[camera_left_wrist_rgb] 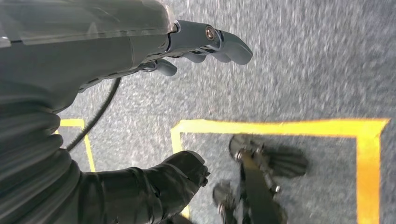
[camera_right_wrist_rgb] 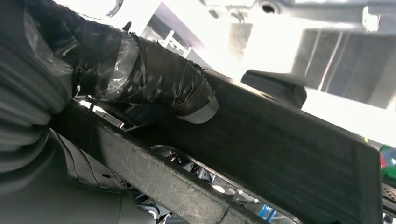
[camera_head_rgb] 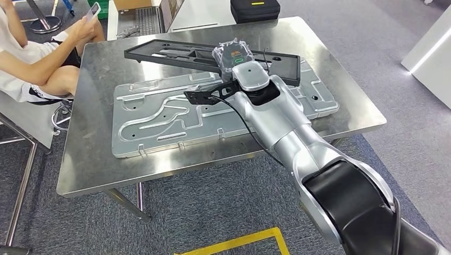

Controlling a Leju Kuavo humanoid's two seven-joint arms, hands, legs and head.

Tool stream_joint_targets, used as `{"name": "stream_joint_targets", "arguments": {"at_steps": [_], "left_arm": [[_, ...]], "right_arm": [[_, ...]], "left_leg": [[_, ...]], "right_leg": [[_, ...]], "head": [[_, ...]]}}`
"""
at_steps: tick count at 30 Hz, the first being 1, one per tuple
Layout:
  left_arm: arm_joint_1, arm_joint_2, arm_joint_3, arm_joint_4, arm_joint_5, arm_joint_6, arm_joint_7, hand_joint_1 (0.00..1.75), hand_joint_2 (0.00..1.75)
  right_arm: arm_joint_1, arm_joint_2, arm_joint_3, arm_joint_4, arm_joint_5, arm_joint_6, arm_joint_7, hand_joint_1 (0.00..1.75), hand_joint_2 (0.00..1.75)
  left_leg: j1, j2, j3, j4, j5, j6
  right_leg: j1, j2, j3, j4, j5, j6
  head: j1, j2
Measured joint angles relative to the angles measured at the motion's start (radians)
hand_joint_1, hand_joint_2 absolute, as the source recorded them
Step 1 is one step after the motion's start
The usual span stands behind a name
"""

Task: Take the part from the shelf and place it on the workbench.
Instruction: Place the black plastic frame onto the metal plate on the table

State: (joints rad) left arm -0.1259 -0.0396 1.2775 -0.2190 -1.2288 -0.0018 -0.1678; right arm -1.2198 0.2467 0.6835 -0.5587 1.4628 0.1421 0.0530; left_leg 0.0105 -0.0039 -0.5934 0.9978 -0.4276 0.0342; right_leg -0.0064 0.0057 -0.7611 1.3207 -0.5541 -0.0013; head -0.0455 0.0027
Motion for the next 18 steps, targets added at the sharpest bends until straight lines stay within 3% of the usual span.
{"name": "stream_joint_targets", "arguments": {"at_steps": [1, 2, 4, 5, 7, 9, 11, 14, 15, 16, 18], "left_arm": [[0.000, 0.000, 0.000, 0.000, -0.003, 0.002, 0.000, 0.00, 1.75], [0.001, 0.000, 0.000, 0.000, -0.006, 0.005, 0.000, 0.00, 1.75], [0.001, 0.000, -0.001, 0.000, -0.012, 0.016, 0.000, 0.00, 1.75], [-0.001, 0.000, -0.001, 0.000, -0.015, 0.022, -0.001, 0.00, 1.75], [-0.006, -0.001, -0.001, 0.000, -0.017, 0.035, -0.002, 0.00, 1.75], [-0.011, 0.000, -0.001, 0.000, -0.017, 0.042, -0.002, 0.00, 1.75], [-0.012, 0.000, -0.001, 0.000, -0.016, 0.043, -0.001, 0.00, 1.75], [-0.011, -0.001, 0.000, 0.000, -0.016, 0.042, 0.000, 0.00, 1.75], [-0.010, 0.000, 0.000, 0.000, -0.016, 0.042, 0.001, 0.00, 1.75], [-0.009, 0.000, 0.000, 0.000, -0.016, 0.042, 0.001, 0.00, 1.75], [-0.008, 0.000, 0.000, 0.000, -0.016, 0.042, 0.001, 0.00, 1.75]], "right_arm": [[0.006, -0.003, -0.001, 0.001, -0.001, -0.001, 0.000, 1.75, 1.75], [0.010, -0.005, -0.002, 0.001, -0.003, -0.002, 0.000, 1.75, 1.75], [0.016, -0.009, -0.006, 0.001, -0.009, -0.011, 0.001, 1.75, 1.75], [0.017, -0.010, -0.007, 0.002, -0.013, -0.018, 0.001, 1.75, 1.75], [0.024, -0.013, -0.011, 0.005, -0.016, -0.032, 0.003, 1.75, 1.75], [0.035, -0.016, -0.018, 0.010, -0.018, -0.039, 0.006, 1.75, 1.75], [0.044, -0.019, -0.026, 0.015, -0.021, -0.049, 0.009, 1.75, 1.75], [0.056, -0.021, -0.031, 0.021, -0.027, -0.065, 0.010, 1.75, 1.75], [0.063, -0.021, -0.031, 0.023, -0.029, -0.067, 0.010, 1.75, 1.75], [0.070, -0.021, -0.032, 0.026, -0.030, -0.067, 0.010, 1.75, 1.75], [0.079, -0.022, -0.034, 0.028, -0.031, -0.068, 0.010, 1.75, 1.75]], "left_leg": [[-0.001, -0.001, 0.006, 0.002, -0.005, -0.001], [-0.001, -0.002, 0.012, 0.004, -0.012, -0.002], [-0.004, -0.003, 0.022, 0.010, -0.026, -0.006], [-0.005, -0.003, 0.023, 0.012, -0.031, -0.010], [-0.007, -0.003, 0.024, 0.012, -0.035, -0.018], [-0.006, -0.002, 0.027, 0.009, -0.040, -0.027], [-0.005, -0.001, 0.012, 0.047, -0.063, -0.038], [0.001, -0.001, -0.092, 0.236, -0.131, -0.053], [0.003, 0.000, -0.126, 0.284, -0.136, -0.056], [0.004, 0.000, -0.143, 0.295, -0.121, -0.059], [0.008, 0.000, -0.118, 0.198, -0.038, -0.061]], "right_leg": [[0.000, 0.000, -0.001, -0.019, 0.028, -0.002], [0.001, 0.000, 0.016, -0.072, 0.070, -0.005], [0.006, -0.001, 0.072, -0.208, 0.140, -0.015], [0.009, -0.001, 0.093, -0.254, 0.154, -0.019], [0.015, -0.001, 0.109, -0.282, 0.149, -0.024], [0.011, -0.001, 0.116, -0.291, 0.146, -0.029], [0.003, -0.001, 0.130, -0.304, 0.145, -0.037], [0.000, -0.001, 0.147, -0.310, 0.136, -0.045], [0.000, 0.000, 0.152, -0.309, 0.130, -0.045], [0.000, 0.000, 0.157, -0.308, 0.125, -0.044], [-0.002, 0.001, 0.169, -0.302, 0.111, -0.040]], "head": [[0.000, 0.000], [0.000, 0.000], [0.000, 0.000], [0.000, 0.000], [0.000, 0.000], [0.000, 0.000], [0.000, 0.000], [0.000, 0.000], [-0.001, 0.000], [0.000, 0.000], [-0.001, 0.000]]}}
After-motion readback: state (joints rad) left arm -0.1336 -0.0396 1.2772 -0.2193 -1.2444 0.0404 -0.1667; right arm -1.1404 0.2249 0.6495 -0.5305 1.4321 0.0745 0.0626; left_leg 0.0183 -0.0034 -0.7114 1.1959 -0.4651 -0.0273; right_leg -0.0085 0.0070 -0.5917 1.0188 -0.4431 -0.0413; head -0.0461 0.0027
